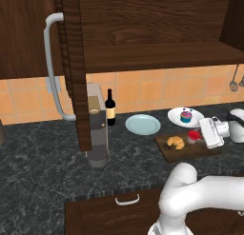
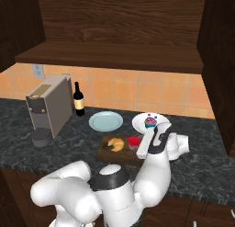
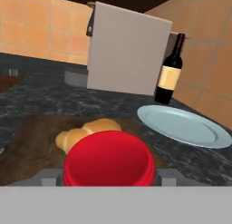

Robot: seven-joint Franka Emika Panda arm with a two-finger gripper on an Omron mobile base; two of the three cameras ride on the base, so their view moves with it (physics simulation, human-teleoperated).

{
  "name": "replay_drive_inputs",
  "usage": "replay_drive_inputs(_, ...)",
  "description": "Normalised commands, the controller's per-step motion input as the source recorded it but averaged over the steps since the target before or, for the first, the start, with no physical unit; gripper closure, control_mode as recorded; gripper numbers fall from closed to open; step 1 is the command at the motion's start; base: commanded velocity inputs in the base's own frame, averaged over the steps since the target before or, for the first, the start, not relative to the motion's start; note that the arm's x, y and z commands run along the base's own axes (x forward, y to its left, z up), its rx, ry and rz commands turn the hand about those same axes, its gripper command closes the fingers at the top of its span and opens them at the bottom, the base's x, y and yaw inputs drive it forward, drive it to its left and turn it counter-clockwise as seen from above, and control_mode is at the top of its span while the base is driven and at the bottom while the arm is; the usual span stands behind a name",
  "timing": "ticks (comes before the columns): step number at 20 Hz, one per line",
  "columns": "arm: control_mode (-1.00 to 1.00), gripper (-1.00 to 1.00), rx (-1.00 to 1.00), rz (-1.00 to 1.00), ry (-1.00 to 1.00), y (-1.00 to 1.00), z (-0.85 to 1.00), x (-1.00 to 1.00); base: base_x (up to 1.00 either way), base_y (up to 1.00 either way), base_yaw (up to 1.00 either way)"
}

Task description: From the different types of pastries on the counter, select a croissant and place it on the cutting board. Then retrieve a jar of jam from the cabinet and place it alongside the croissant on the cutting board.

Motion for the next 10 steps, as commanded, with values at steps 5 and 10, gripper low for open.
replay_drive_inputs(5,-1.0,-1.0,0.0,0.05,0.0,-0.06,-0.38,0.44,0.0,0.0,0.0)
replay_drive_inputs(10,-1.0,-1.0,0.0,0.11,0.0,-0.24,-0.49,0.19,0.0,0.0,0.0)
